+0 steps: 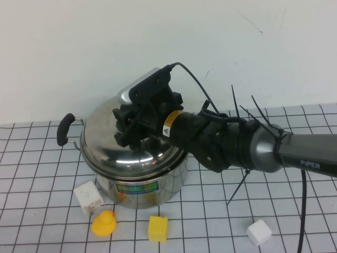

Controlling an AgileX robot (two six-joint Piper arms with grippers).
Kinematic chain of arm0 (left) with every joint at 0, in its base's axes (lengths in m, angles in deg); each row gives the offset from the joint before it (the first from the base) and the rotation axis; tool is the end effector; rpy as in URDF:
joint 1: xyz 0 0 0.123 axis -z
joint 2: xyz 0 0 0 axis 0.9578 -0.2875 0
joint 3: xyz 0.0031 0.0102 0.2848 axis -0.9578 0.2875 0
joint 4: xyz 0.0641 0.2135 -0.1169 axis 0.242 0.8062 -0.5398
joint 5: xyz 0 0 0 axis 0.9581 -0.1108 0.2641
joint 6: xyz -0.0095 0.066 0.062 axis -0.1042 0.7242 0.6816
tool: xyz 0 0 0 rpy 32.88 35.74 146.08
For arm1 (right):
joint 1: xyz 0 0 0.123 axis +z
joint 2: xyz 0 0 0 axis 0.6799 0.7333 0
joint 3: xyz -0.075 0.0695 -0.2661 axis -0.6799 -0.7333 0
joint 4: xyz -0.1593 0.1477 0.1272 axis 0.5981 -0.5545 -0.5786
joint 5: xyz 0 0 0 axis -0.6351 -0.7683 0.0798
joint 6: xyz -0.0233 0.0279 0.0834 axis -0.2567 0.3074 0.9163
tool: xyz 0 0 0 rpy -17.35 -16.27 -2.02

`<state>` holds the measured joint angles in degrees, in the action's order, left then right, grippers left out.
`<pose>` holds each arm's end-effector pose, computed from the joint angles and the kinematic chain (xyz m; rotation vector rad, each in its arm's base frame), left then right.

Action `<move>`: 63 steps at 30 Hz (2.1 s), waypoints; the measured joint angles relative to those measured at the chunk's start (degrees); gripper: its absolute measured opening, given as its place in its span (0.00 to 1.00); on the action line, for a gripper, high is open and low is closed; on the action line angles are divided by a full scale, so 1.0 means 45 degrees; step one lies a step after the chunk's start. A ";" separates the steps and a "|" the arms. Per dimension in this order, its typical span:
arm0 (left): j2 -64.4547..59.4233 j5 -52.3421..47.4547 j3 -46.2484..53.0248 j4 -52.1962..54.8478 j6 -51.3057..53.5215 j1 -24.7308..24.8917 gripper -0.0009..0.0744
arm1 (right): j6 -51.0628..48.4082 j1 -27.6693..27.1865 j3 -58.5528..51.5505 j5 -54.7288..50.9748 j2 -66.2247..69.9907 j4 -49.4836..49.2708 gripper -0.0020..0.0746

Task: Cover the pot
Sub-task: Place the pot lid on the pot

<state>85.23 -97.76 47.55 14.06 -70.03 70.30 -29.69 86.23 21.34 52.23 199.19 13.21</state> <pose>0.0534 0.0006 0.1794 -0.2801 1.7917 -0.1808 0.3565 0.3429 0.2020 -0.7445 1.6630 0.5493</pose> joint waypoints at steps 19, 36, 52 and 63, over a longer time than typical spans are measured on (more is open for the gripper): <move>0.0000 0.0000 0.0000 0.0000 0.0024 0.0000 0.01 | -0.0334 0.0000 0.0042 -0.0460 -0.0093 -0.0014 0.47; 0.0000 0.0000 0.0000 0.0000 0.0024 0.0000 0.01 | -0.0539 0.0000 0.0049 -0.0644 -0.0093 -0.0065 0.58; 0.0000 0.0000 0.0000 0.0000 0.0024 0.0000 0.01 | -0.0594 -0.0102 0.0025 -0.1186 -0.0850 -0.0065 0.60; 0.0000 0.0000 0.0000 0.0000 0.0024 0.0000 0.01 | -0.0548 -0.0102 0.0025 -0.1699 -0.0577 -0.0065 0.60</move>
<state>85.23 -97.76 47.55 14.06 -69.93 70.30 -32.15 85.77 21.45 44.59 196.60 12.92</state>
